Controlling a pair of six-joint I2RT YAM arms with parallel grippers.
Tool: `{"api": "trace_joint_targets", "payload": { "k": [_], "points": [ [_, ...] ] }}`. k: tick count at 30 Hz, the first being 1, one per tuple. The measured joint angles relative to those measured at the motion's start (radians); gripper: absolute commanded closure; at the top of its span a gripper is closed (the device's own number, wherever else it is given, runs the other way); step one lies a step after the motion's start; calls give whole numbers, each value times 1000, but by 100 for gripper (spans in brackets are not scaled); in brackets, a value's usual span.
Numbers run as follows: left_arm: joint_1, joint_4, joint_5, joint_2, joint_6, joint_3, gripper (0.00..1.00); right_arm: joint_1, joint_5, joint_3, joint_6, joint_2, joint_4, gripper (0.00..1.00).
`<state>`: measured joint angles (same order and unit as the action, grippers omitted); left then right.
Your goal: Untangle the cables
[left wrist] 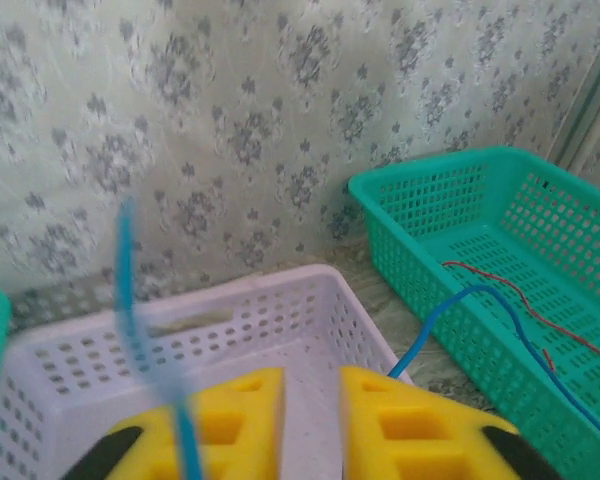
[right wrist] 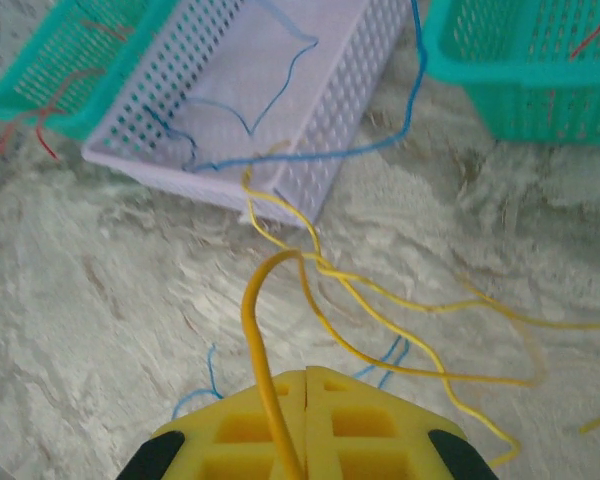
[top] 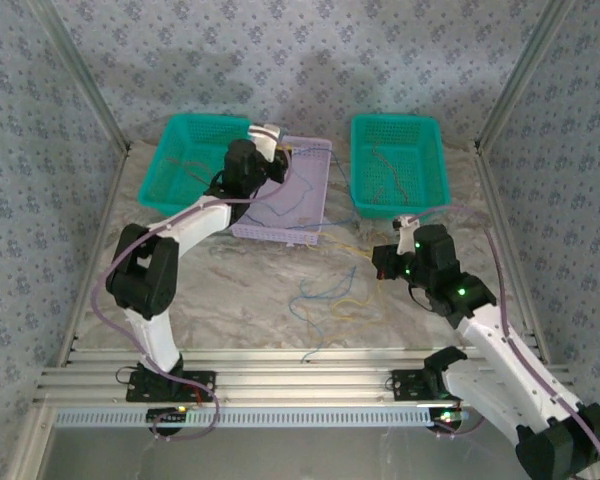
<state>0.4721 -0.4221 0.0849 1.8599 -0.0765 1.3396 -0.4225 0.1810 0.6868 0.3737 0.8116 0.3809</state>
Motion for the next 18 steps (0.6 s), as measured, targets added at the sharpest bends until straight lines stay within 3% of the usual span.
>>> {"api": "trace_joint_targets", "payload": {
  "k": [2, 7, 8, 9, 16, 17, 18],
  "points": [
    [0, 1, 8, 21, -17, 0, 43, -8, 0, 5, 0, 37, 9, 87],
    [0, 29, 13, 28, -45, 14, 33, -43, -14, 39, -1, 111, 34, 81],
    [0, 38, 13, 28, -46, 21, 22, -48, -20, 47, -1, 117, 38, 78],
    [0, 46, 13, 27, -43, 29, 18, -52, -26, 56, -1, 121, 42, 72],
    [0, 175, 12, -42, -95, 64, 14, -54, -60, 158, -18, 145, 68, 36],
    [0, 194, 11, -64, -108, 68, 11, -54, -58, 180, -22, 158, 73, 33],
    [0, 209, 8, -84, -116, 69, 1, -54, -54, 198, -23, 169, 78, 31]
  ]
}}
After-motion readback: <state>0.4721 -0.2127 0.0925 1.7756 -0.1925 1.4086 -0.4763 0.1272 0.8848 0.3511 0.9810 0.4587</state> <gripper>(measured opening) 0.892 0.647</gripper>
